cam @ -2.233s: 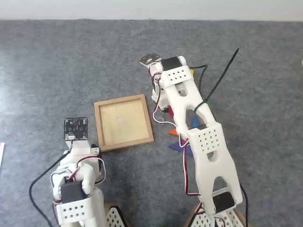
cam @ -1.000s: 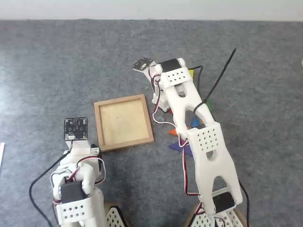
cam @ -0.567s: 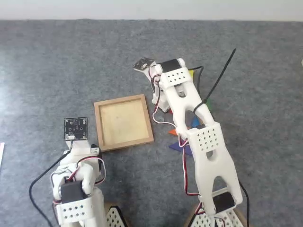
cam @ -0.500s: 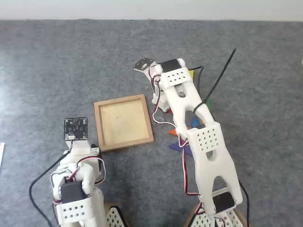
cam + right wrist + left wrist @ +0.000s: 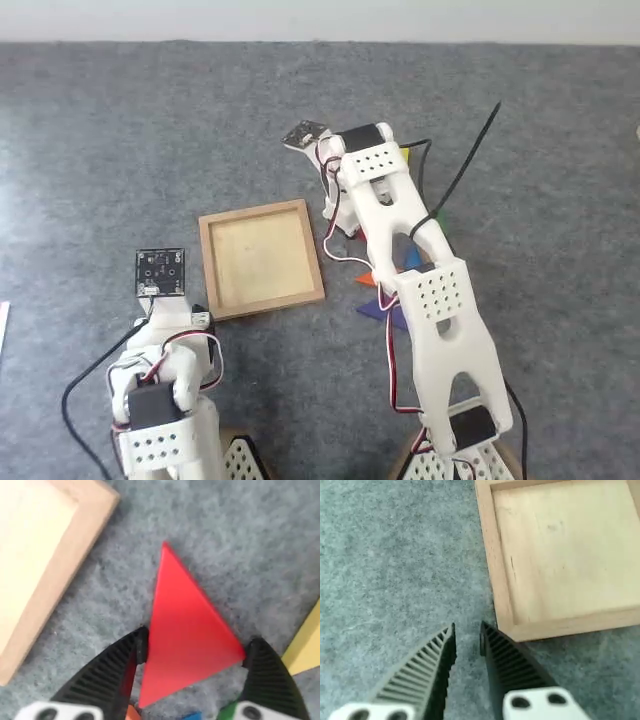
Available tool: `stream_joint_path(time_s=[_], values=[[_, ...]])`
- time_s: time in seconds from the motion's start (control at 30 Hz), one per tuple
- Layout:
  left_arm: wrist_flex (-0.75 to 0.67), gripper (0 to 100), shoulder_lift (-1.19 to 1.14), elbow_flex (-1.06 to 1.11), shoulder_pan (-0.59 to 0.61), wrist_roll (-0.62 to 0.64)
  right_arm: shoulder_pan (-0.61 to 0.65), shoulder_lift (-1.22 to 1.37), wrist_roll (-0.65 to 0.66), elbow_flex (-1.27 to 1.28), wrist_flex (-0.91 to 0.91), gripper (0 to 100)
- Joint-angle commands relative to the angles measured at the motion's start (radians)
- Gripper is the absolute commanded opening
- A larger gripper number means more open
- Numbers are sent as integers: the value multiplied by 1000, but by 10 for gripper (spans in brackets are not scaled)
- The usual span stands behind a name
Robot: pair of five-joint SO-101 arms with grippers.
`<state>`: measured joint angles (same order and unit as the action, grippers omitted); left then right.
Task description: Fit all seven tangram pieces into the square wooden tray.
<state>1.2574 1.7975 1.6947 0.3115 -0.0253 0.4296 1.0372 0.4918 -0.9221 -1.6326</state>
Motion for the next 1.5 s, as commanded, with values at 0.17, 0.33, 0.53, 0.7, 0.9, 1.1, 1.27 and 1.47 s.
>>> stream_joint_path(time_s=[0.17, 0.33, 0.53, 0.7, 0.9, 1.1, 1.27, 1.47], values=[[3, 81, 18, -12, -2, 0, -18, 47, 11, -17, -15, 303], [3, 81, 18, -12, -2, 0, 5, 76, 6, -18, -41, 303], [3, 81, 18, -12, -3, 0, -2, 82, 5, -18, -39, 251], [3, 81, 18, -12, -3, 0, -5, 79, 5, -18, -19, 162], [3, 81, 18, -12, -3, 0, -2, 73, 5, -18, -30, 236], [3, 81, 18, -12, -3, 0, 4, 35, -37, -18, -28, 185], [3, 81, 18, -12, -3, 0, 5, -30, -64, -18, -30, 177], [3, 81, 18, -12, -3, 0, 8, -107, -97, -17, -56, 177]])
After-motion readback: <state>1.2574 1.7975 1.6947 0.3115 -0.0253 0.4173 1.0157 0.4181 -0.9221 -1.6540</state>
